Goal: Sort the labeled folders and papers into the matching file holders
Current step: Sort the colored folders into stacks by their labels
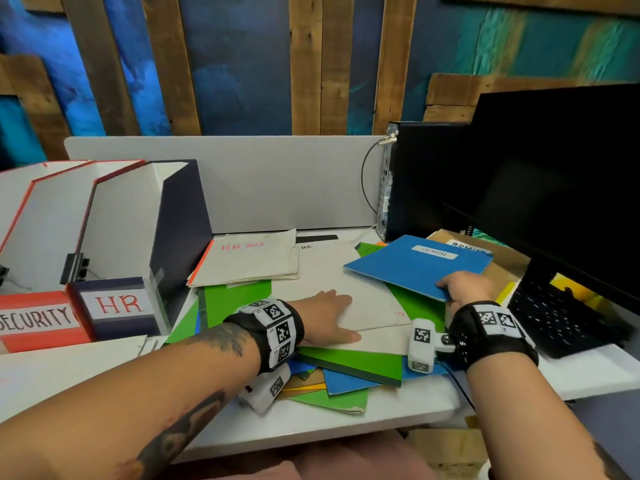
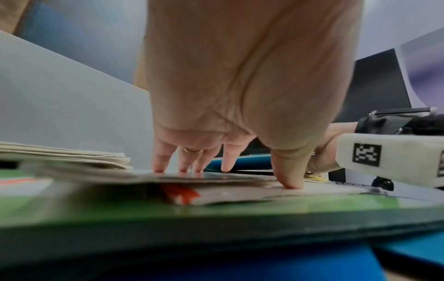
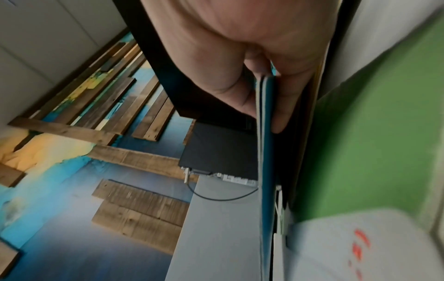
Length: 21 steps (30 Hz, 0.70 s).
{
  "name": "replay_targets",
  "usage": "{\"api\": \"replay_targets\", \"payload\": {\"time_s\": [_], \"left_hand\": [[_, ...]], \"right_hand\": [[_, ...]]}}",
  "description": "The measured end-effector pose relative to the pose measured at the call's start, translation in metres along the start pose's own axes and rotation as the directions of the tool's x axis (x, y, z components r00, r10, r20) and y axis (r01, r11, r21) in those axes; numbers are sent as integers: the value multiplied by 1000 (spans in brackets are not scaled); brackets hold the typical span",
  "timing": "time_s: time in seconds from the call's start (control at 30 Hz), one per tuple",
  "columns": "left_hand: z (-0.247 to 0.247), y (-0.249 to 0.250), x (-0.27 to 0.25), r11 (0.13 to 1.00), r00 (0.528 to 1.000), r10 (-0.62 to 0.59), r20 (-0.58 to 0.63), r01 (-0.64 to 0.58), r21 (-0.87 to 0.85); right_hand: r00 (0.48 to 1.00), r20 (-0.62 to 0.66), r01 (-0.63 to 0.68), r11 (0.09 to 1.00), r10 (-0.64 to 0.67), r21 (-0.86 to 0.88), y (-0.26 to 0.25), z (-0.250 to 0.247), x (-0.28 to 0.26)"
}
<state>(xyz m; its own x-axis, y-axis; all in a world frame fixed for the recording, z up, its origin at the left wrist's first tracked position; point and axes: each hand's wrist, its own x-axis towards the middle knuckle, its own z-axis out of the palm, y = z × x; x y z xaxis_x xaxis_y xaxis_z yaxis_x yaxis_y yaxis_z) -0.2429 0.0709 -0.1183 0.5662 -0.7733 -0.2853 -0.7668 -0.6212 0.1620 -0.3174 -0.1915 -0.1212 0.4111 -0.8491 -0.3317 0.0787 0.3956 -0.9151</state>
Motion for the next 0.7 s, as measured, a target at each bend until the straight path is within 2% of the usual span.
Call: {"api": "replay_targets", "payload": {"time_s": [0.03, 0.07, 0.1, 0.13, 0.17, 0.23, 0.37, 0.43, 0.5, 0.57, 0.6, 0.7], "left_hand": [[1, 0, 3, 1000, 1000, -17, -4, 17, 5], [1, 1, 5, 999, 999, -33, -6, 34, 12], [2, 1, 7, 999, 999, -46, -10, 46, 18], [2, 2, 8, 998, 999, -51, -15, 51, 24], [2, 3, 9, 998, 999, -49, -20, 50, 35], [2, 5, 9, 996, 999, -28, -46, 32, 82], [-1, 14, 5, 973, 993, 41, -113, -13, 232], [0, 18, 2, 949, 986, 81, -149, -30, 315], [0, 19, -1, 934, 973, 115, -201, -37, 356], [-4, 20, -4, 932, 961, 128, -245, -32, 360], [-7, 21, -6, 935, 959, 121, -258, -23, 354], [-17, 23, -11, 947, 930, 95, -356, 25, 319]], "right_hand": [[994, -88, -66, 997, 69, 36, -2, -9, -5], [988, -151, 4, 993, -23, -122, -5, -14, -4], [973, -222, 50, 996, -65, -71, -7, -16, -3], [968, -249, 60, 965, 6, 255, -8, -20, -4], [969, -235, 154, 935, -80, 320, -8, -22, 1], [921, -352, 260, 935, -165, 241, -3, -22, 1], [856, -411, 401, 904, -313, 146, -3, -22, 10], [836, -417, 409, 912, -356, 42, -7, -24, 5], [774, -441, 438, 887, -454, -143, -7, -23, 1], [679, -407, 506, 791, -611, -344, -8, -23, -8], [643, -378, 551, 745, -666, -375, -11, -21, -13], [542, -201, 751, 578, -816, -320, -19, -9, -30]]}}
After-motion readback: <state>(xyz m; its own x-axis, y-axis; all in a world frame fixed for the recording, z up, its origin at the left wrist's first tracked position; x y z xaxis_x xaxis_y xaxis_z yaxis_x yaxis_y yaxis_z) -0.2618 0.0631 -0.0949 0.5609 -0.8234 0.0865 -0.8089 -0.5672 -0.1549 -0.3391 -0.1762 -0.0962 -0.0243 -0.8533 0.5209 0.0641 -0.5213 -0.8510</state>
